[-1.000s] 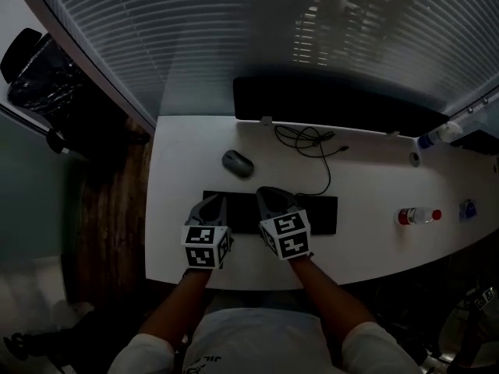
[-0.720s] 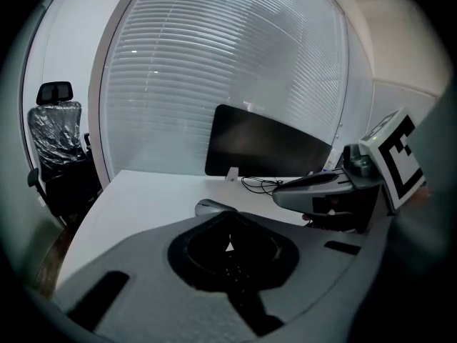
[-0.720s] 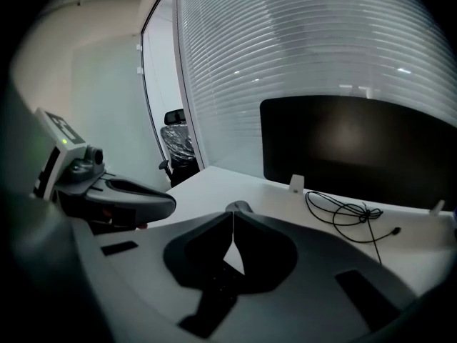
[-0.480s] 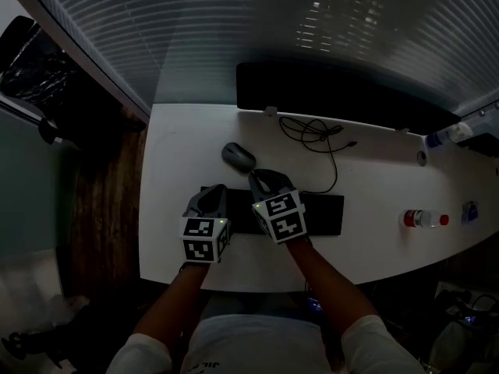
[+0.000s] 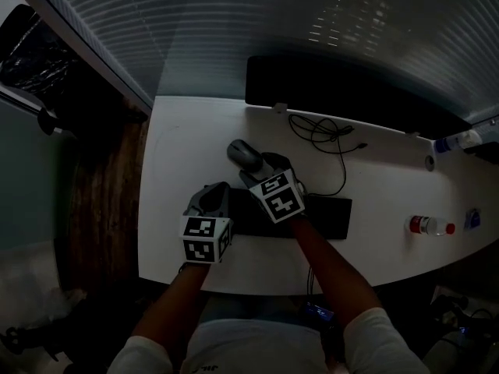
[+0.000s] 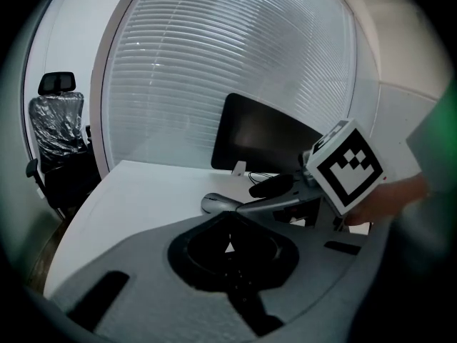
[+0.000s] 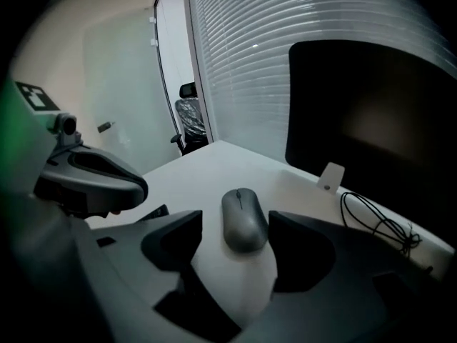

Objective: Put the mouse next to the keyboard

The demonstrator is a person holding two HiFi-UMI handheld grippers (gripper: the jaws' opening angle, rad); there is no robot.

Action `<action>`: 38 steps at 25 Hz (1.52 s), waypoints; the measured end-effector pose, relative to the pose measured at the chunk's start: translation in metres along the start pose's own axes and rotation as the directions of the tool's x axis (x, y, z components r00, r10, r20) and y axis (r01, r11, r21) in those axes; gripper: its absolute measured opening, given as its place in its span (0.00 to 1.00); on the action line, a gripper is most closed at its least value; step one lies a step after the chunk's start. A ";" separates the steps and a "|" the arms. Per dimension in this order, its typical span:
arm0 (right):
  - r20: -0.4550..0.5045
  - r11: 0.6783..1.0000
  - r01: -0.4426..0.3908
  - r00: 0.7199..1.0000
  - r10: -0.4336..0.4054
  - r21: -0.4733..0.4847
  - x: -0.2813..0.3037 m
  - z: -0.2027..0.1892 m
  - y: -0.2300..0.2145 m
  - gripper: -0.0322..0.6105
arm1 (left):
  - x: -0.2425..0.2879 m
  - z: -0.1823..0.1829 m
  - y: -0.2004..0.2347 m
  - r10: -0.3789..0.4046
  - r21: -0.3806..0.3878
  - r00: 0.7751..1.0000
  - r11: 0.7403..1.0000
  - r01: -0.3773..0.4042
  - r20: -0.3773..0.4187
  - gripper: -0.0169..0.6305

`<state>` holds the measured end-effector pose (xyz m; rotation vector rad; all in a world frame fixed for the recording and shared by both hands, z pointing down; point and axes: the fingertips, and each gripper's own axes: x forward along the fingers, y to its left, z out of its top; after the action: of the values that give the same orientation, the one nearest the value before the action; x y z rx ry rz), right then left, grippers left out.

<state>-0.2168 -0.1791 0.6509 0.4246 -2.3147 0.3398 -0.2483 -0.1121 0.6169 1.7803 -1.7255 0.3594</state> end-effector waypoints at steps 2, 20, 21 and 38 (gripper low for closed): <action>-0.027 1.000 -0.009 1.000 0.009 -0.022 0.009 -0.002 -0.001 0.49 | 0.001 0.000 0.001 -0.004 0.002 1.000 1.000 0.004 0.001 0.03; -0.155 0.987 -0.077 0.986 0.055 -0.140 0.062 -0.015 -0.012 0.55 | 0.013 0.007 0.009 -0.006 0.017 1.000 1.000 0.006 -0.006 0.03; -0.155 0.988 -0.076 0.986 0.055 -0.135 0.063 -0.015 -0.012 0.55 | 0.014 0.007 0.010 -0.008 0.017 1.000 1.000 0.008 -0.007 0.03; -0.133 0.994 -0.049 0.990 0.036 -0.101 0.046 -0.005 -0.011 0.51 | 0.012 0.003 0.007 -0.007 0.021 1.000 1.000 0.008 -0.024 0.03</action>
<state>-0.2396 -0.1965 0.6883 0.2930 -2.2038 0.2587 -0.2542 -0.1229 0.6230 1.7901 -1.7039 0.3961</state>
